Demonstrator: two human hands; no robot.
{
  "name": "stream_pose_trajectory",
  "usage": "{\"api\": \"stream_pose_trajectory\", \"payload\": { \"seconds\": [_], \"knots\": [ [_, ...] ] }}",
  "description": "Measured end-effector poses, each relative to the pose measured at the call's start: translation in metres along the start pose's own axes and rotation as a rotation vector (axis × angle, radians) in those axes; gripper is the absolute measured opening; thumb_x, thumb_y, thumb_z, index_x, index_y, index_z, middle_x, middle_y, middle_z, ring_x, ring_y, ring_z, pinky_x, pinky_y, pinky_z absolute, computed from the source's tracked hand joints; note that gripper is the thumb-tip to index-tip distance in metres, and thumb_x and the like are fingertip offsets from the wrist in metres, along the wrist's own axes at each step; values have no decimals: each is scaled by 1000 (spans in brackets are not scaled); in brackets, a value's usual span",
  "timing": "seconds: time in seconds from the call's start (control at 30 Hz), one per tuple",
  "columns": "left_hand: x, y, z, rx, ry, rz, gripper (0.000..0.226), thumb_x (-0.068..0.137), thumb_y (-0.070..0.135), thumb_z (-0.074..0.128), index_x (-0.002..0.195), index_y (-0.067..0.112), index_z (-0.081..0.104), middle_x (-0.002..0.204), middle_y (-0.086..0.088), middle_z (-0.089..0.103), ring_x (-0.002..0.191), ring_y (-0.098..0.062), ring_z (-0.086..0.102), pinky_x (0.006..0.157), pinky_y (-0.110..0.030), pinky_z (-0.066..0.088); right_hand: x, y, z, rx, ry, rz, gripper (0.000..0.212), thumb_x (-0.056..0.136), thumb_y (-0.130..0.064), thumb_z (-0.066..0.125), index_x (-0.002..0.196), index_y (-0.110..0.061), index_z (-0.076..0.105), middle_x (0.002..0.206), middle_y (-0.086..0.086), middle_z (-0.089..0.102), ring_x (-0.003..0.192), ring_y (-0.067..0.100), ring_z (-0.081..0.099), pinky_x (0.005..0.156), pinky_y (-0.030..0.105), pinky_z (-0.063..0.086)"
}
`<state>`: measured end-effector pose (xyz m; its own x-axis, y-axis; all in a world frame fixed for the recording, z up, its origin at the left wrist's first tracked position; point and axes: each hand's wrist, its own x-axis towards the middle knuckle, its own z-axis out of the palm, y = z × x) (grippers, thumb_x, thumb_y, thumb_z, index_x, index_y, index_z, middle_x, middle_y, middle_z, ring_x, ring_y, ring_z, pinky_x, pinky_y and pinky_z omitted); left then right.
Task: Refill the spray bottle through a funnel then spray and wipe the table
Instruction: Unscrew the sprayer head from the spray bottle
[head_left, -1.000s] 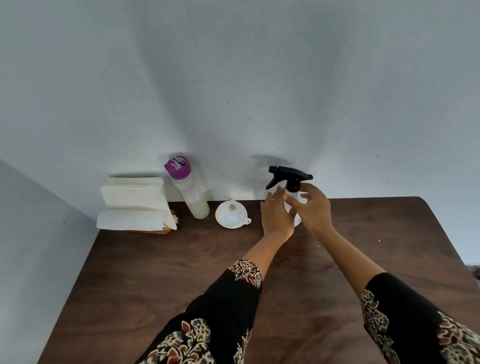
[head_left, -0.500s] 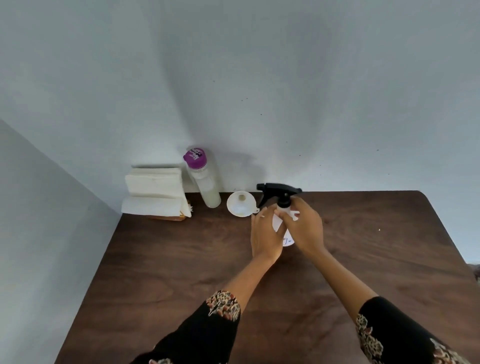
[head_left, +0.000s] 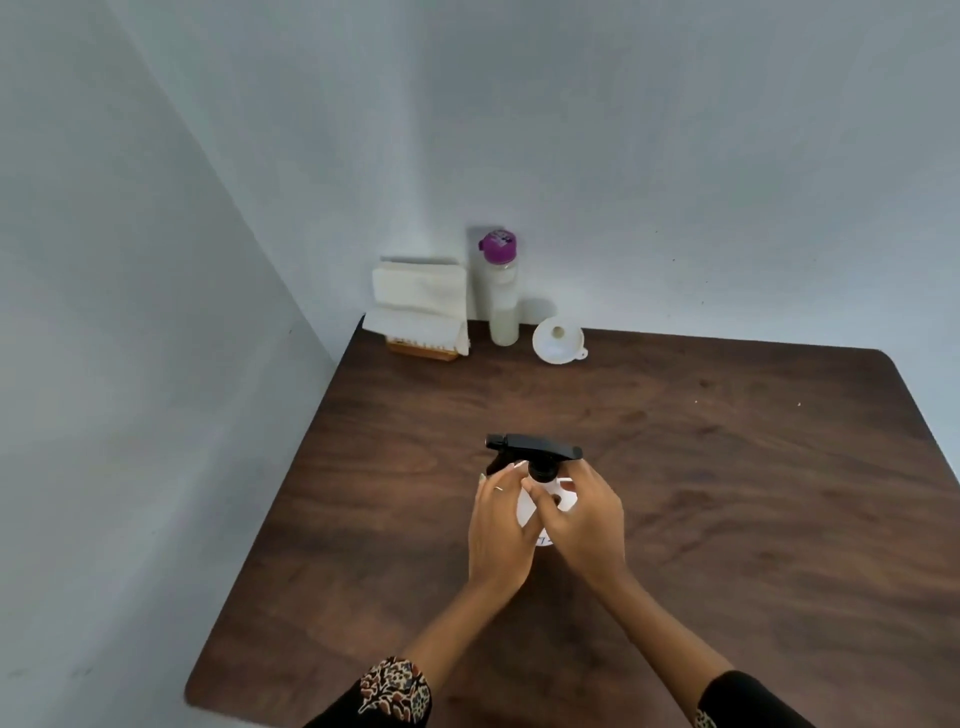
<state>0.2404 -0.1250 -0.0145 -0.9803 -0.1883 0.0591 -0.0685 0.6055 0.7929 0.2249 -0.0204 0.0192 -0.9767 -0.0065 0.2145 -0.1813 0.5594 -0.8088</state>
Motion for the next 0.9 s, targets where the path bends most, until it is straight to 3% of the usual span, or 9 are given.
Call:
{"api": "stream_pose_trajectory", "payload": {
  "seconds": [0.13,0.3,0.47,0.63,0.7,0.77,0.9],
  "knots": [
    [-31,-9,-15,3,-31,-38,35,86,49,56,117,34,55,123,20,52,119,4,46,91,-25,47,-32,-7,6,-2,3,1,24,79,-36,69,98,-21,65,88,-18,64,80,0,58,70,7,40],
    [-57,-14,-24,-21,-81,-78,26,86,48,57,108,36,57,111,28,50,110,8,48,83,-23,48,-61,-12,9,-26,-4,14,22,78,-24,76,97,-21,66,87,-24,59,78,-5,56,68,0,38],
    [-60,-13,-25,-11,-87,-76,42,89,41,57,129,26,50,129,22,42,113,10,39,88,-13,37,-64,-17,8,16,-33,82,23,81,-28,71,102,-23,63,88,-28,56,80,-8,56,73,8,40],
    [-61,-11,-28,-18,-74,-62,45,89,33,60,131,21,50,134,11,47,117,5,41,91,-14,35,-60,-24,7,175,-38,171,40,72,-36,77,105,-25,57,102,-21,57,99,1,56,82,16,43],
    [-61,-10,-29,-6,-85,-39,50,86,41,52,131,20,49,132,14,45,121,2,42,92,-15,36,-59,-30,9,259,18,229,49,65,-40,80,105,-21,57,103,-17,55,99,5,55,82,18,43],
    [-61,-10,-28,27,-89,-15,64,78,56,35,131,22,48,132,14,47,123,-4,45,90,-19,41,-57,-38,11,297,79,274,44,67,-33,81,100,-20,56,99,-12,55,95,7,56,81,23,45],
    [-59,-12,-27,63,-82,-10,66,78,60,29,131,24,48,132,8,50,119,-5,48,87,-21,44,-54,-45,11,263,163,300,37,70,-23,82,95,-21,55,91,-12,57,87,2,55,81,27,47]
  ]
}}
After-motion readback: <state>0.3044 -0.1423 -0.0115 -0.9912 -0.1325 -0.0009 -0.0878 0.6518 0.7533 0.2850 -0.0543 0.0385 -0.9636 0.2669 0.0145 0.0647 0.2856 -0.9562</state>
